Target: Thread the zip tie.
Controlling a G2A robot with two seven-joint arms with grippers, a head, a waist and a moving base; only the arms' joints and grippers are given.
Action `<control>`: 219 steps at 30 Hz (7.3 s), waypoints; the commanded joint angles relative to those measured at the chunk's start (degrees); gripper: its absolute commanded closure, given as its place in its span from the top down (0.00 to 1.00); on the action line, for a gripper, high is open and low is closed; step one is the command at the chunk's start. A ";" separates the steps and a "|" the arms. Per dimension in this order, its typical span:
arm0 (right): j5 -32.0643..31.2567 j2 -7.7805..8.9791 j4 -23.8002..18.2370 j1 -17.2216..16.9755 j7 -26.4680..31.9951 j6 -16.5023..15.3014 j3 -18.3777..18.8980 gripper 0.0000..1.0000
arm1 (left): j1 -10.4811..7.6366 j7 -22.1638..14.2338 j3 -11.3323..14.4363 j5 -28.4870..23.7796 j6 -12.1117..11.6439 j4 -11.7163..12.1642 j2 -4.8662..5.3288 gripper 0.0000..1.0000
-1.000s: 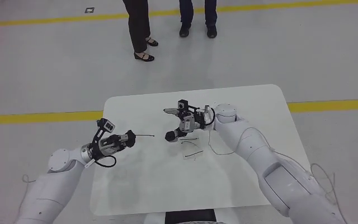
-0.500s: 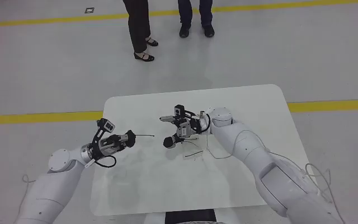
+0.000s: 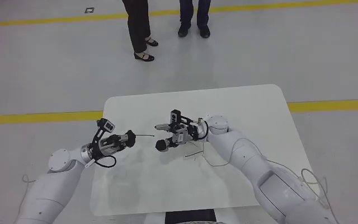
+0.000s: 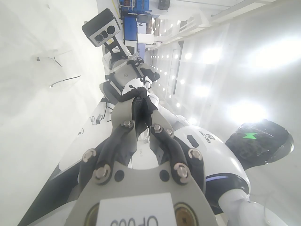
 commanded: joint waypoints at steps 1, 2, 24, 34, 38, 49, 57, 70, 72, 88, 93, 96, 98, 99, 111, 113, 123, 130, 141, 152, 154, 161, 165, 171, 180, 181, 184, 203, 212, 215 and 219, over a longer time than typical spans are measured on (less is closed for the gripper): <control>0.20 -0.08 -0.11 -0.12 0.00 -0.38 -0.43 0.28 | 0.00 0.00 0.00 0.00 0.00 0.00 0.00 0.00; 0.39 -0.13 -0.11 -0.13 0.00 -0.49 -0.59 0.28 | 0.00 0.00 0.00 0.00 0.00 0.00 0.00 0.00; -0.85 -0.79 2.21 1.25 0.00 -11.38 -3.06 0.20 | 0.00 0.00 0.00 0.00 0.00 0.00 0.00 0.00; -0.14 -1.86 4.05 2.09 0.00 -13.55 -2.75 0.17 | 0.00 0.00 0.00 0.00 0.00 0.00 0.00 0.00; -0.19 -2.16 4.50 2.36 0.00 -14.02 -2.74 0.16 | 0.00 0.00 0.00 0.00 0.00 0.00 0.00 0.00; -0.86 -2.61 5.45 2.81 0.00 -14.85 -2.60 0.08 | 0.00 0.00 0.00 0.00 0.00 0.00 0.00 0.00; -2.16 -2.78 5.87 3.20 0.00 -15.65 -2.26 0.00 | 0.00 0.00 0.00 0.00 0.00 0.00 0.00 0.00; -5.03 -2.48 4.69 3.51 -0.53 -16.55 -0.76 0.00 | 0.00 0.00 0.00 0.00 0.00 0.00 0.00 1.00; -5.17 -2.36 4.39 3.38 -0.40 -16.57 -0.36 0.00 | 0.00 0.00 0.00 0.00 0.00 0.00 0.00 1.00; -6.37 -1.51 0.18 1.05 -1.28 -15.73 0.96 0.00 | -0.70 -2.66 0.59 2.06 0.06 -0.66 -0.09 1.00; -6.81 -1.19 -1.71 -0.25 -1.27 -15.40 1.54 0.00 | -2.40 -7.08 1.48 1.18 0.67 0.79 -0.28 1.00; -8.44 -1.20 -2.34 -0.33 -1.88 -16.28 1.25 0.00 | -3.01 -7.57 1.88 1.65 0.00 0.89 -0.40 1.00; -8.44 -1.20 -2.34 -0.33 -1.88 -16.28 1.25 0.00 | -3.01 -7.57 1.88 1.65 0.00 0.89 -0.40 1.00; -8.44 -1.20 -2.34 -0.33 -1.88 -16.28 1.25 0.00 | -3.01 -7.57 1.88 1.65 0.00 0.89 -0.40 1.00; -10.30 -0.50 -8.72 -3.20 -4.64 -16.01 2.13 0.00 | -2.63 -6.52 2.38 1.98 1.15 -0.73 -0.56 1.00; -10.42 -0.51 -9.21 -3.43 -4.56 -15.61 2.04 0.00 | -2.66 -6.71 2.41 1.83 1.19 -0.70 -0.59 0.87; -11.65 -0.62 -9.16 -3.40 -4.54 -13.60 1.54 0.00 | -2.79 -7.60 2.64 1.92 1.32 -0.89 -0.64 0.40; -13.41 -0.66 -9.05 -3.11 -5.25 -13.30 1.15 0.00 | -2.72 -7.60 3.11 2.21 1.33 -1.44 -0.42 0.32; -14.45 -0.44 -10.02 -3.65 -6.57 -15.00 1.79 0.00 | -2.60 -7.60 3.61 1.92 1.10 -1.31 -0.04 0.24; -15.14 -0.19 -10.65 -3.94 -5.99 -14.49 2.05 0.00 | -2.83 -7.60 3.81 1.66 0.84 -0.86 0.10 0.19; -15.17 -0.16 -10.74 -4.01 -5.97 -14.44 2.10 0.00 | -2.88 -7.60 3.93 1.70 0.88 -0.90 0.09 0.18; -15.05 -0.12 -10.86 -4.12 -5.65 -14.33 2.22 0.00 | -3.21 -7.60 4.35 1.77 0.97 -0.62 0.01 0.11; -14.94 -0.14 -10.89 -4.06 -5.31 -14.58 2.26 0.00 | -3.44 -7.60 4.49 1.95 1.10 -0.37 -0.04 0.11; -14.96 -0.14 -11.11 -3.97 -4.90 -14.84 2.30 0.00 | -3.82 -7.60 4.68 2.20 1.27 -0.11 -0.11 0.11; -15.23 -0.18 -11.36 -3.91 -4.84 -14.50 2.10 0.00 | -4.16 -7.60 5.00 2.29 1.41 -0.01 -0.25 0.07; -15.26 -0.19 -11.36 -3.91 -4.87 -14.48 2.09 0.00 | -4.17 -7.60 5.02 2.30 1.40 -0.01 -0.26 0.05; -15.35 -0.19 -11.39 -3.94 -4.97 -14.42 2.06 0.00 | -4.14 -7.60 5.08 2.46 1.30 0.04 -0.27 0.00; -18.88 1.81 -14.52 -4.88 -6.63 -13.40 5.30 1.00 | -3.00 -7.60 3.59 2.61 0.03 -0.05 0.23 0.00; -21.28 3.23 -17.29 -6.02 -6.90 -11.85 7.45 1.00 | -2.32 -7.60 2.26 3.24 0.00 0.04 0.38 0.00; -21.28 3.23 -17.29 -6.02 -6.90 -11.85 7.45 1.00 | -2.32 -7.60 2.26 3.24 0.00 0.04 0.38 0.00; -21.28 3.23 -17.29 -6.02 -6.90 -11.85 7.45 1.00 | -2.04 -5.66 2.62 2.96 1.36 -0.19 0.25 0.00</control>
